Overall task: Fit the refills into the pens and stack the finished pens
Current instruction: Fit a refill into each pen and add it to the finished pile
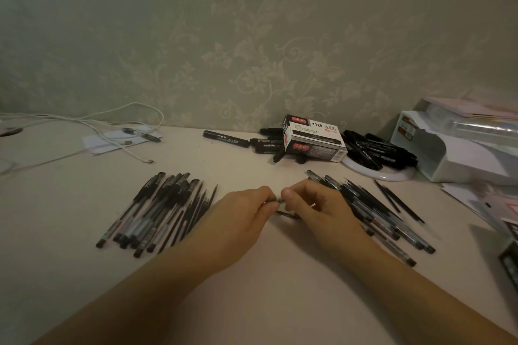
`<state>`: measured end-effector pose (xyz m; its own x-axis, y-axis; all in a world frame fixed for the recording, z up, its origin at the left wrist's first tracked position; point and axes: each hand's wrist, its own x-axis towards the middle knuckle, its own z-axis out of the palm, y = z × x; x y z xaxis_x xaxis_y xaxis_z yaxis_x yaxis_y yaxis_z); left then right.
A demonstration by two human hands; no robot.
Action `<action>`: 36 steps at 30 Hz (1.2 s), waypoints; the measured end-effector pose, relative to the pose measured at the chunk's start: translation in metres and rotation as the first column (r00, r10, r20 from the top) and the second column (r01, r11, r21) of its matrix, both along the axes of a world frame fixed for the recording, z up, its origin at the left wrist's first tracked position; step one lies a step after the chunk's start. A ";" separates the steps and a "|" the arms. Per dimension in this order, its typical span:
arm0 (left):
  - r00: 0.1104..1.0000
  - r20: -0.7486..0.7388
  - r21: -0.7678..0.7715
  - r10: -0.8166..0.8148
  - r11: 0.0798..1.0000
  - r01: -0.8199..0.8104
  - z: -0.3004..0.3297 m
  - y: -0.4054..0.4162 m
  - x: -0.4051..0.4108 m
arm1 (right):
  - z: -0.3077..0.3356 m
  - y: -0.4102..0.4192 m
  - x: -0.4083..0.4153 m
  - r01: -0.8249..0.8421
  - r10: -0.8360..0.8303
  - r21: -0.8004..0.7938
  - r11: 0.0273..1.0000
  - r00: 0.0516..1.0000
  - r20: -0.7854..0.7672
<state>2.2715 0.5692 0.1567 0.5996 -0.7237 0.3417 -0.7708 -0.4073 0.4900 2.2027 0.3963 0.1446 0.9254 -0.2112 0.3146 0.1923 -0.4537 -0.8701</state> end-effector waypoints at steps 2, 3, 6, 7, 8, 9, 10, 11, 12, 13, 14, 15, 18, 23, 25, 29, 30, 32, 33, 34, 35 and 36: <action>1.000 0.002 0.017 -0.001 1.000 0.001 -0.002 -0.001 -0.001 | -0.001 0.000 0.001 -0.020 0.020 -0.027 0.999 1.000 -0.006; 1.000 0.003 0.020 0.002 1.000 -0.002 -0.002 -0.001 0.000 | -0.002 0.000 0.001 -0.029 0.029 -0.029 0.999 1.000 -0.008; 1.000 -0.002 0.012 0.014 1.000 -0.014 -0.002 0.000 0.001 | -0.001 -0.002 0.000 -0.041 0.041 -0.028 0.999 0.999 -0.007; 1.000 -0.003 0.005 0.015 1.000 -0.015 -0.002 0.000 0.001 | -0.001 -0.002 0.000 -0.035 0.035 -0.025 0.999 0.999 -0.010; 1.000 -0.003 -0.001 0.012 1.000 -0.012 -0.002 0.000 0.001 | -0.001 -0.002 0.000 -0.024 0.024 -0.026 0.999 1.000 -0.012; 1.000 -0.002 -0.004 0.007 1.000 -0.007 -0.002 0.000 0.001 | -0.002 -0.001 0.000 -0.011 0.011 -0.026 1.000 1.000 -0.012; 1.000 -0.003 -0.007 0.002 1.000 -0.002 -0.003 0.000 0.001 | -0.002 -0.001 0.000 -0.006 0.006 -0.031 1.000 1.000 -0.007; 1.000 -0.003 -0.007 0.000 1.000 0.000 -0.003 -0.001 0.000 | -0.002 -0.001 0.000 -0.011 0.011 -0.035 0.999 1.000 0.001; 1.000 -0.001 -0.005 0.001 1.000 -0.001 -0.004 -0.001 0.001 | -0.003 0.000 0.001 -0.018 0.018 -0.041 0.999 1.000 0.010; 1.000 0.002 -0.001 0.006 1.000 -0.006 -0.005 -0.001 0.001 | -0.003 0.000 0.001 -0.020 0.021 -0.046 0.999 1.000 0.015; 1.000 0.004 0.003 0.012 1.000 -0.012 -0.005 0.000 0.001 | -0.003 0.000 0.001 -0.021 0.022 -0.049 0.999 1.000 0.016; 1.000 0.003 0.006 0.015 1.000 -0.015 -0.006 0.000 0.002 | -0.003 -0.001 0.001 -0.023 0.024 -0.050 0.998 1.000 0.014; 1.000 -0.005 -0.009 0.011 1.000 -0.011 -0.006 0.001 0.002 | -0.002 -0.001 0.000 -0.024 0.024 -0.043 0.999 1.000 0.009; 1.000 0.022 -0.025 -0.002 1.000 0.002 -0.006 0.000 0.002 | -0.002 -0.001 0.001 0.004 -0.004 -0.006 1.000 1.000 -0.005; 1.000 0.022 -0.028 -0.004 1.000 0.005 -0.007 0.000 0.003 | -0.002 -0.001 0.002 -0.006 0.006 -0.006 1.000 1.000 -0.003; 1.000 0.017 -0.032 -0.005 0.999 0.006 -0.008 0.001 0.006 | -0.002 -0.004 0.004 0.048 -0.049 0.058 0.997 0.998 0.025; 1.000 0.018 -0.032 -0.004 0.999 0.004 -0.008 0.002 0.006 | -0.002 -0.005 0.004 0.081 -0.086 0.100 0.992 0.995 0.041; 1.000 0.026 -0.030 0.004 1.000 -0.003 -0.008 0.002 0.007 | -0.001 -0.008 0.005 0.144 -0.155 0.152 0.978 0.986 0.067; 1.000 0.030 -0.028 0.007 1.000 -0.006 -0.009 0.002 0.008 | -0.001 -0.009 0.005 0.166 -0.178 0.156 0.974 0.982 0.068; 0.999 0.036 -0.026 0.010 1.000 -0.009 -0.009 0.002 0.008 | -0.002 -0.009 0.005 0.180 -0.192 0.161 0.970 0.979 0.063; 0.999 0.044 -0.022 0.014 1.000 -0.013 -0.009 0.002 0.008 | -0.002 -0.009 0.006 0.190 -0.202 0.172 0.967 0.978 0.054; 0.998 0.052 -0.017 0.017 1.000 -0.017 -0.009 0.002 0.008 | -0.002 -0.009 0.006 0.200 -0.212 0.189 0.961 0.976 0.045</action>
<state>2.2795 0.5710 0.1475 0.5927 -0.7075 0.3849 -0.7886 -0.4126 0.4559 2.2087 0.3873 0.1425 0.8350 -0.4544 0.3102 0.1694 -0.3241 -0.9307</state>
